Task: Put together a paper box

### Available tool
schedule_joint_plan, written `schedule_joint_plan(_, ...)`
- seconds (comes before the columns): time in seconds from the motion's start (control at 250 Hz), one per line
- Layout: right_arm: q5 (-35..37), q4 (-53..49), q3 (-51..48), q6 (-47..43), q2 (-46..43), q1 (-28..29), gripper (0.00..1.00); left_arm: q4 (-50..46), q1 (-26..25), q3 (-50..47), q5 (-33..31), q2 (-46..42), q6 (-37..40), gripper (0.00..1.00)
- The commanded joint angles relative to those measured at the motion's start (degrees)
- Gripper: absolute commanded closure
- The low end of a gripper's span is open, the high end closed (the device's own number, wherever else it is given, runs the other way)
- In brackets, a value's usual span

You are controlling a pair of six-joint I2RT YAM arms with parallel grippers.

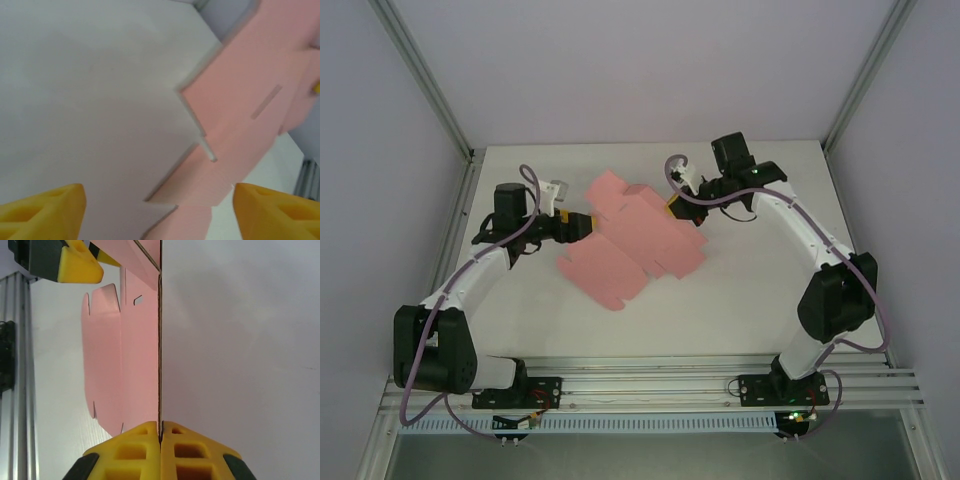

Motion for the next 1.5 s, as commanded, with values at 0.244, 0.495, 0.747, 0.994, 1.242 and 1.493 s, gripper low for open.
schedule_joint_plan(0.244,-5.6,-4.57,4.51,-1.17,2.52,-0.64,1.0,-2.6,0.4,1.86,5.97,-0.62,7.73,0.43)
schedule_joint_plan(0.495,-7.95,-8.02,5.1,-3.61,2.16,-0.73,1.0,-5.41,0.5,4.51,5.51,0.51,13.45,0.45)
schedule_joint_plan(0.747,-10.44,-11.4,6.74,-5.39,1.89,-1.72,1.0,-17.16,1.28,9.38,6.45,3.21,21.91,0.32)
schedule_joint_plan(0.994,-12.03,-13.43,9.33,-5.49,4.39,-2.22,1.0,-21.1,1.28,10.74,15.26,4.99,26.68,0.59)
schedule_joint_plan(1.242,-12.76,-14.75,10.56,-5.08,5.97,-2.22,1.0,-19.9,1.07,9.91,14.72,4.1,25.2,0.67)
schedule_joint_plan(1.493,-13.56,-15.22,9.46,-5.8,5.62,-2.22,1.0,-17.15,0.88,10.55,12.38,3.8,24.1,0.48)
